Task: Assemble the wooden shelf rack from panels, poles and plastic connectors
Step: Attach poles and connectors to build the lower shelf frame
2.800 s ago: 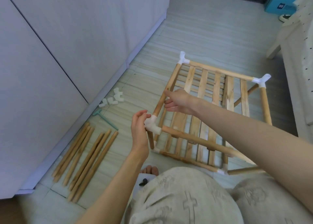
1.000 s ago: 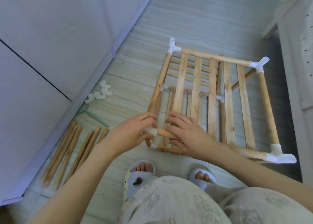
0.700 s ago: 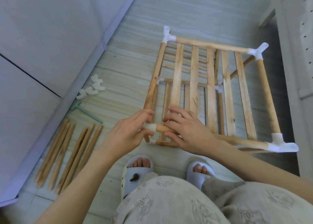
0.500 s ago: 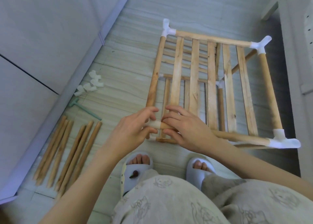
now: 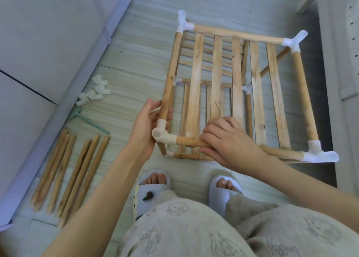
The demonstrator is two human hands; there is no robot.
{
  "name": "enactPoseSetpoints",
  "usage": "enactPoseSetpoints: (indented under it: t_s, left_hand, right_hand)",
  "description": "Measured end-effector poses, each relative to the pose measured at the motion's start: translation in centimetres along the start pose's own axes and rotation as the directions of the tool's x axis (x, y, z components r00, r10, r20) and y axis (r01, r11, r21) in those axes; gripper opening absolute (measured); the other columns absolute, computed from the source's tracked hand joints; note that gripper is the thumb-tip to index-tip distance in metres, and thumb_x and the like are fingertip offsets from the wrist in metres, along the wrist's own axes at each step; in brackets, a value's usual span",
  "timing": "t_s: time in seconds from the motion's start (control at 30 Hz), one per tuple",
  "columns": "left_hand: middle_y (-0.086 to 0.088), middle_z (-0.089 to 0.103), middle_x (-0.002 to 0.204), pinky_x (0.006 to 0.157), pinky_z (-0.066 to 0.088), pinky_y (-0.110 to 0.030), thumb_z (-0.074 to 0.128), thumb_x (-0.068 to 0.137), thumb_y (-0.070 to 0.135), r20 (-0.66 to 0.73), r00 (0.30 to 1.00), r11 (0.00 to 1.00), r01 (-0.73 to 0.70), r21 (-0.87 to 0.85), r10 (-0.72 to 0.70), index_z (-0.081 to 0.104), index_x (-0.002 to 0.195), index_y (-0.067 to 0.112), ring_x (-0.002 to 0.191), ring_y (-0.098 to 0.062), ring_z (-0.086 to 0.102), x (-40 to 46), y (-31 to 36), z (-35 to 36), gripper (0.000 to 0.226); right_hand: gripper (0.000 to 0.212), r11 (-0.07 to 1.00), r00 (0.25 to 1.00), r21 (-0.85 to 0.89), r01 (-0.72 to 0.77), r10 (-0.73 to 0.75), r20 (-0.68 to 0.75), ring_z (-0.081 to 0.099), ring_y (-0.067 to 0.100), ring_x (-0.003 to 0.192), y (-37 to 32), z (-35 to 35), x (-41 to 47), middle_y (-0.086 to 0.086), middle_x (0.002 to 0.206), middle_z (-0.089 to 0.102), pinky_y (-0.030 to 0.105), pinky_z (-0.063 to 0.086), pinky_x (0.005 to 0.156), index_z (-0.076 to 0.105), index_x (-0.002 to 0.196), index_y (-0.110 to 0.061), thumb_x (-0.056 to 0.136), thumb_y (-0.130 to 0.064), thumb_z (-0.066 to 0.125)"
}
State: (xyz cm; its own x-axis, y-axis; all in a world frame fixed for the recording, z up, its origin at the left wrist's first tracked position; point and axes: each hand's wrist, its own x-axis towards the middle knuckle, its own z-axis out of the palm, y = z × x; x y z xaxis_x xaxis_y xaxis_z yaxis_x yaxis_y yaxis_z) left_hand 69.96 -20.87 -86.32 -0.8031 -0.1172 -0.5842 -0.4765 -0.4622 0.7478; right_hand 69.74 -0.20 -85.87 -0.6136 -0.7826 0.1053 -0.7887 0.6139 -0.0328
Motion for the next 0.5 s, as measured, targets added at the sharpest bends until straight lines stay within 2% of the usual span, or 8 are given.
enactPoseSetpoints:
  t_s: [0.07, 0.13, 0.23, 0.33, 0.5]
  left_hand:
    - [-0.001, 0.067, 0.086, 0.077, 0.047, -0.029, 0.034, 0.1, 0.038, 0.005, 1.0, 0.998, 0.017, 0.067, -0.017, 0.06, 0.1, 0.018, 0.085, -0.016, 0.061, 0.7, 0.6, 0.4, 0.034]
    - [0.002, 0.068, 0.077, 0.073, 0.048, -0.027, 0.04, 0.098, 0.037, 0.022, 0.999, 0.989, 0.039, 0.14, -0.042, 0.062, 0.096, 0.016, 0.077, -0.013, 0.062, 1.0, 0.7, 0.8, 0.029]
    - [0.004, 0.066, 0.069, 0.072, 0.046, -0.025, 0.047, 0.095, 0.028, 0.044, 0.997, 0.987, 0.062, 0.151, -0.07, 0.063, 0.089, 0.016, 0.071, -0.011, 0.062, 1.1, 0.1, 1.1, 0.021]
    - [0.006, 0.064, 0.067, 0.079, 0.043, -0.028, 0.05, 0.091, 0.019, 0.044, 0.998, 0.986, 0.032, 0.161, -0.039, 0.059, 0.079, 0.017, 0.07, -0.01, 0.061, 1.4, -0.3, 1.3, 0.015]
    - [0.007, 0.062, 0.068, 0.083, 0.041, -0.031, 0.051, 0.09, 0.02, 0.03, 0.999, 0.984, 0.006, 0.181, -0.012, 0.057, 0.073, 0.02, 0.075, -0.009, 0.059, 2.0, -0.7, 1.4, 0.018]
  right_hand:
    - [0.041, 1.0, 1.0, 0.022, 0.023, -0.023, -0.005, 0.065, 0.023, 0.091, 0.1, 0.1, 0.5, 0.002, 0.082, 0.068, 0.04, 0.047, 0.089, 0.069, 0.082, -0.011, 0.09, -0.039, 0.04]
    - [0.041, 0.998, 0.999, 0.057, 0.03, -0.03, -0.015, 0.065, 0.023, 0.08, 0.3, 0.4, 0.7, 0.004, 0.076, 0.067, 0.044, 0.044, 0.095, 0.067, 0.079, -0.01, 0.091, -0.038, 0.039]
    - [0.039, 0.992, 0.998, 0.123, 0.022, -0.014, -0.063, 0.062, 0.021, 0.072, 0.4, 0.9, 0.7, 0.002, 0.068, 0.063, 0.044, 0.041, 0.099, 0.065, 0.075, -0.009, 0.09, -0.035, 0.042]
    - [0.038, 0.988, 0.996, 0.155, 0.013, 0.001, -0.088, 0.062, 0.02, 0.071, 0.5, 1.4, 0.7, 0.001, 0.065, 0.062, 0.041, 0.039, 0.101, 0.065, 0.073, -0.009, 0.09, -0.035, 0.043]
    - [0.039, 0.978, 0.994, 0.208, -0.009, 0.031, -0.103, 0.06, 0.022, 0.068, 0.5, 2.1, 1.1, 0.003, 0.063, 0.061, 0.039, 0.03, 0.101, 0.064, 0.071, -0.007, 0.089, -0.035, 0.044]
